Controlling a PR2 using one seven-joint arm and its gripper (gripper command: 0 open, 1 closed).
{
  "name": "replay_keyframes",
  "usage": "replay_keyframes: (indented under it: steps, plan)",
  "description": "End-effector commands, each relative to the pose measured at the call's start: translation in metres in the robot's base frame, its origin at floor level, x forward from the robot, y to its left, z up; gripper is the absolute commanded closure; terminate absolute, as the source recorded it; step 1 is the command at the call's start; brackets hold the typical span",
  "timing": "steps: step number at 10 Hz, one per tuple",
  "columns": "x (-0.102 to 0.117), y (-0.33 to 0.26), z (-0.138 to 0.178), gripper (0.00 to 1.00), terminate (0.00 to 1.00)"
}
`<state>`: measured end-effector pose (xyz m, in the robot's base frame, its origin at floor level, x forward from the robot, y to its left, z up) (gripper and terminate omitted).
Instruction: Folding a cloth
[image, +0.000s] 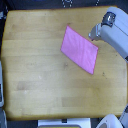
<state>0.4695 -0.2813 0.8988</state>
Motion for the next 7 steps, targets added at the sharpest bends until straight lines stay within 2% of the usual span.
replay_keyframes:
  steps: [1, 4, 7]
  plan:
    - [-0.001, 0.002, 0.0, 0.0, 0.0]
    - [-0.024, 0.03, -0.015, 0.0, 0.0]
    - [-0.046, 0.024, -0.044, 0.0, 0.0]
